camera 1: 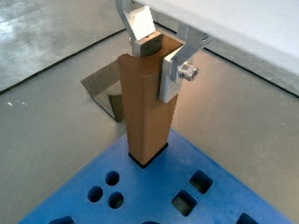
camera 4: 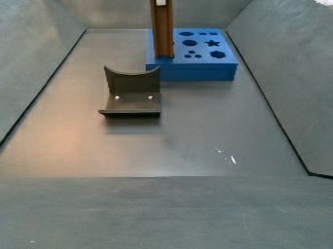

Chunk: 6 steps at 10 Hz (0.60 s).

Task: Insert the arch object.

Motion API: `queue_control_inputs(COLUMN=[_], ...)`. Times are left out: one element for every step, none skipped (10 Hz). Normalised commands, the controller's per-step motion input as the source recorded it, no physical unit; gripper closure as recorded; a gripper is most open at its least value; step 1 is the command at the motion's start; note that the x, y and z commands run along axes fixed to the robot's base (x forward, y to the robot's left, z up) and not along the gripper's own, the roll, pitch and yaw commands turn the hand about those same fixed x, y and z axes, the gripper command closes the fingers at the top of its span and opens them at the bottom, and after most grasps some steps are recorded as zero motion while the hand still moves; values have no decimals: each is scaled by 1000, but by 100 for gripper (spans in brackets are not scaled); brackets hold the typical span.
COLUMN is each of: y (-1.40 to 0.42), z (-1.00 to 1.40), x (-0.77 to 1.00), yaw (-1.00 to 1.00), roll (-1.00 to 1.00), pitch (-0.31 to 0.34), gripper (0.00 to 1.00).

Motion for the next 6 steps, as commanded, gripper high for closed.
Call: queue_control_inputs(y=[0,0,0,0,-3,0], z=[-291,-283,-391,-334,-260,-231], x=[-86,-83,-6,-3,-26,-6], yaw=[-74,-23,0,0,0,11], roll=[-47,-61,-139,-144,-137,-139], pitch=[-81,-86,-136,-131,-126,-107], gripper=[100,100,100,100,100,100])
